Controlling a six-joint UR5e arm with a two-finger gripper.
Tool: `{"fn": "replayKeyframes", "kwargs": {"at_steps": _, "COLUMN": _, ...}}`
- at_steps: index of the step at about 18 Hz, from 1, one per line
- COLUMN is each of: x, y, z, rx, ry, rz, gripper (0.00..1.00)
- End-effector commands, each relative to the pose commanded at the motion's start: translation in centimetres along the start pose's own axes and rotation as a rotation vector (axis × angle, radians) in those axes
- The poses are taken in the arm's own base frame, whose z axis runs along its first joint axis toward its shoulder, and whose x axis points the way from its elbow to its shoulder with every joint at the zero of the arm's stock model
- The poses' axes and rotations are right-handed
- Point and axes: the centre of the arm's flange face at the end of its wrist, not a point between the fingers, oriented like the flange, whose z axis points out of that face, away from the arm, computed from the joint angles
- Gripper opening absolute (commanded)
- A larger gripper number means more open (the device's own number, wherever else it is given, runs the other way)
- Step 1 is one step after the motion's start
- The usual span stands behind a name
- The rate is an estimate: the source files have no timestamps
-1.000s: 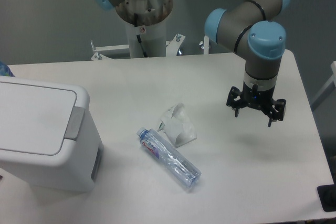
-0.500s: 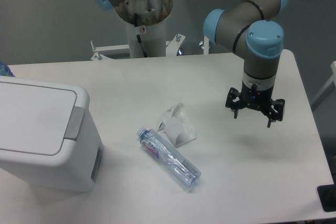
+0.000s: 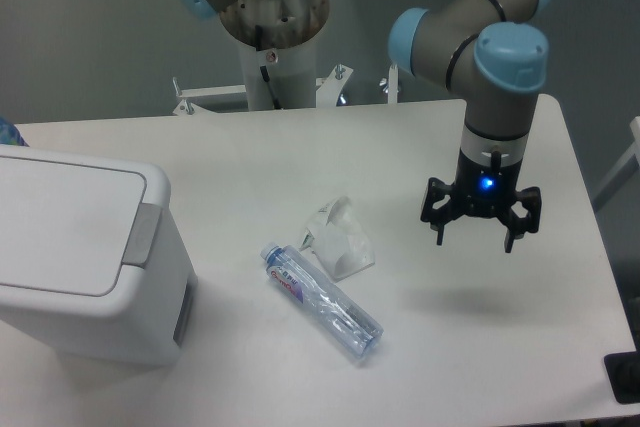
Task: Open the trash can
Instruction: 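Move the gripper over to the trash can lid edge and lower it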
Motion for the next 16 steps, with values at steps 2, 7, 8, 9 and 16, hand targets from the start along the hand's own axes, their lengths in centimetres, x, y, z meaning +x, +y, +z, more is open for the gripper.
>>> {"fn": "replayKeyframes", "kwargs": {"at_steps": 2, "x": 1.5, "y": -1.2, "z": -1.8, "rx": 0.045, "ry": 0.014, "rz": -0.056, "gripper": 1.0}}
{"fn": "replayKeyframes", "kwargs": {"at_steps": 7, "x": 3.4, "y": -3.3, "z": -5.1, "rx": 0.134, "ry": 0.055, "rz": -0.192, "gripper": 1.0}}
{"fn": "replayKeyframes", "kwargs": {"at_steps": 8, "x": 4.1, "y": -3.8, "z": -5.8, "rx": 0.145, "ry": 0.056, "rz": -0.195, "gripper": 1.0}}
{"fn": "replayKeyframes", "kwargs": {"at_steps": 9, "x": 5.1, "y": -4.4, "z": -6.3, "rx": 0.156, "ry": 0.065, "rz": -0.187, "gripper": 1.0}}
{"fn": "replayKeyframes", "kwargs": {"at_steps": 16, "x": 8.9, "y": -8.2, "z": -9.4, "rx": 0.217, "ry": 0.096, "rz": -0.279, "gripper": 1.0}}
